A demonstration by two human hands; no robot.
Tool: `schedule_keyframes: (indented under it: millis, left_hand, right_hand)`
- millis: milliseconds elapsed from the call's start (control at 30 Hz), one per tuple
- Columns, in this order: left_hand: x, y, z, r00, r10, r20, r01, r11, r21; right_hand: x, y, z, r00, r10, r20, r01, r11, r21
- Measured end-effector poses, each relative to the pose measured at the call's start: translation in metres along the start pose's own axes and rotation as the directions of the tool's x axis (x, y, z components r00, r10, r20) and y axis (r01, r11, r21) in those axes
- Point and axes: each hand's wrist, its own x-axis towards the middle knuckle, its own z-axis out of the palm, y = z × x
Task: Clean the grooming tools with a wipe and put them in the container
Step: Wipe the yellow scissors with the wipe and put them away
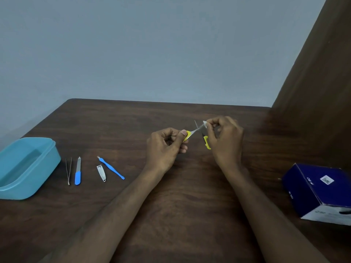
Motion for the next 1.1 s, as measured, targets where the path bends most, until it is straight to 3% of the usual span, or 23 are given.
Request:
schedule_keyframes:
  millis: [200,333,400,533,633,733,867,1100]
  left_hand:
    - [-0.001,0.002,0.0,1.0,-0.003,-0.026,0.004,0.999,0.041]
    - [-0.002,0.004,0.0,1.0,-0.003,-0.029,0.004,0.999,0.045]
    - [-0.002,0.004,0.0,1.0,-0.009,-0.024,0.01,0.999,0.04]
    - [-0.002,0.004,0.001,1.0,-0.003,-0.011,0.004,0.998,0.062]
    - [-0.002,0.003,0.0,1.0,-0.001,-0.024,0.002,0.998,0.068]
    - [-0.002,0.003,0.0,0.999,-0.002,-0.041,0.005,0.998,0.06]
    - [-0.003,0.004,0.0,1.0,0.016,-0.017,-0.015,0.998,0.063]
    - [-0.005,0.003,0.003,0.995,0.078,0.059,-0.087,0.983,0.161]
  right_hand:
    - [0.003,-0.007,-0.009,0.988,0.038,-0.147,-0.037,0.999,0.015]
    - [-0.004,-0.012,0.001,0.994,-0.11,-0.005,0.11,0.994,-0.011]
    - [-0.006,-0.007,0.006,0.996,-0.081,0.04,0.083,0.996,-0.04]
    - [-0.002,-0.003,-0.003,0.998,0.032,-0.053,-0.036,0.997,-0.071]
    - [-0.002,-0.013,-0.01,0.993,0.006,-0.12,-0.011,0.999,-0.043]
    - [-0.007,-0.023,-0.004,0.993,-0.089,-0.079,0.088,0.996,-0.022]
    - [-0.012,-0.02,0.008,0.995,-0.097,0.017,0.098,0.994,-0.051]
    - [-0.006,-0.027,0.004,0.984,-0.175,0.02,0.174,0.984,0.029]
